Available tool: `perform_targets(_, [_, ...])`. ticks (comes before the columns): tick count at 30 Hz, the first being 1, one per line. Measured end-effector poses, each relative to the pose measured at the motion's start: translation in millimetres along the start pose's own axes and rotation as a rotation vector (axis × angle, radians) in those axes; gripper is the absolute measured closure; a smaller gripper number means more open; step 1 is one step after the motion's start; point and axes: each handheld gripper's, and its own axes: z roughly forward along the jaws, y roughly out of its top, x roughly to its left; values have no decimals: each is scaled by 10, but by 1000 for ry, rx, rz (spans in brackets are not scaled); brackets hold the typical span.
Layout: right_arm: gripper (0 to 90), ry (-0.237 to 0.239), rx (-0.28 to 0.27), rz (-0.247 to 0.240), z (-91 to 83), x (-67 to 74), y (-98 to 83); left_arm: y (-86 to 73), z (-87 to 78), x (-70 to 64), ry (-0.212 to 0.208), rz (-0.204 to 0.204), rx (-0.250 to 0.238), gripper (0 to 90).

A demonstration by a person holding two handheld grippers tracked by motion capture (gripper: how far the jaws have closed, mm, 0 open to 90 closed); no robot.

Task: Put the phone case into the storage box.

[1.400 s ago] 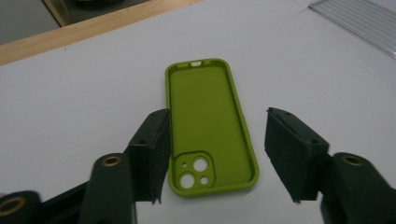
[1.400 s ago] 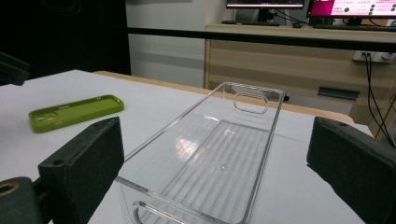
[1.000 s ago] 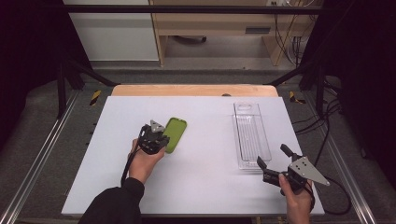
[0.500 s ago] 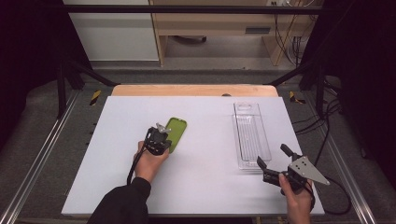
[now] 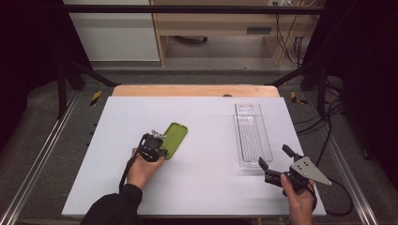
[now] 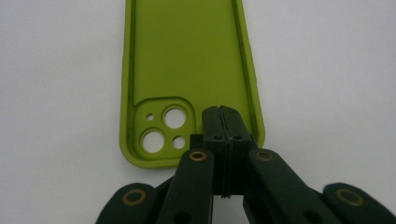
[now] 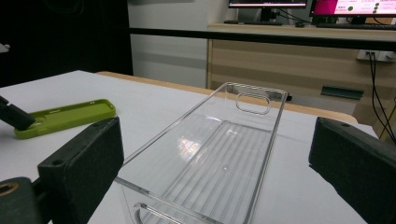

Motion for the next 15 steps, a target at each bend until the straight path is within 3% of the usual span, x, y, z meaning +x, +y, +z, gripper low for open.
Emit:
perform_targets(4, [35, 4, 5, -3, 6, 12, -4, -144, -93, 22, -30, -3, -6, 900])
perform_targets(15, [35, 2, 9, -4, -1, 16, -12, -496, -358, 33, -71, 37, 19, 900])
